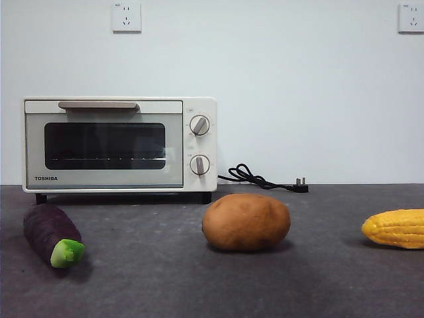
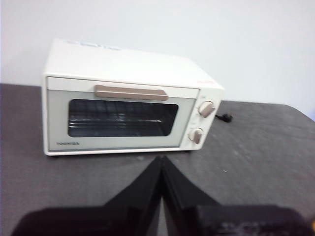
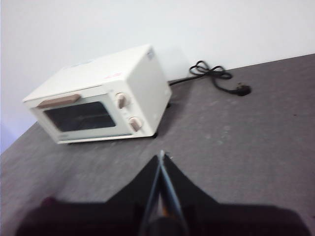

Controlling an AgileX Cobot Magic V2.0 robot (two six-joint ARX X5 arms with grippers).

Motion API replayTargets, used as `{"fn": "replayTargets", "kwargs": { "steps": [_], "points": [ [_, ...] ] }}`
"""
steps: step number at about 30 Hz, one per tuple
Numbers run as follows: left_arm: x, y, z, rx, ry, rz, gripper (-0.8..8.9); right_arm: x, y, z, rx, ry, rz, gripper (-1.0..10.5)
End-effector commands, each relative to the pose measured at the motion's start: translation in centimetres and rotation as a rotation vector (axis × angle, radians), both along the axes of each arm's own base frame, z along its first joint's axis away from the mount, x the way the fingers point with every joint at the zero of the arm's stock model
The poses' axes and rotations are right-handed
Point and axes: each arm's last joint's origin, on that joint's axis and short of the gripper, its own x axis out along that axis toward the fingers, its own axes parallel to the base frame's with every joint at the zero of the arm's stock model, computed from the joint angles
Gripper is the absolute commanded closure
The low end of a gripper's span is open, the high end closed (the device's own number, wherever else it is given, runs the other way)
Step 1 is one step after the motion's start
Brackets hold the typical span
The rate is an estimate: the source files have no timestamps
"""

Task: Take the eggplant from the table,put the eggplant in the oven

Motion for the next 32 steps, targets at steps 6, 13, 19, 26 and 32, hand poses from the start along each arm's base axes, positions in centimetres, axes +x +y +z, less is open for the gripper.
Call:
{"fn": "replayTargets", "kwargs": {
  "steps": [6,13,19,26,32],
  "points": [
    [0.6,-0.3,6.3,0.047,-0.003,-0.086,8.19,0.8,0.4,6.5,-0.06,-0.001,0.136,9.6],
    [1.0,-0.7,10.9,0.091,-0.031,-0.141,8.19,1.6,1.3,11.1,-0.065,0.015,0.276,9.6],
    [1.4,-1.0,11.8,0.093,-0.018,-0.174,8.19,1.9,2.4,12.8,-0.081,0.042,0.381,9.6],
    [1.8,-1.1,11.6,0.109,-0.008,-0.178,8.19,2.1,3.6,13.2,-0.056,0.063,0.545,9.5],
    [2.0,-1.1,11.6,0.109,0.001,-0.179,8.19,2.1,4.2,13.2,-0.039,0.067,0.641,9.5]
  ]
}}
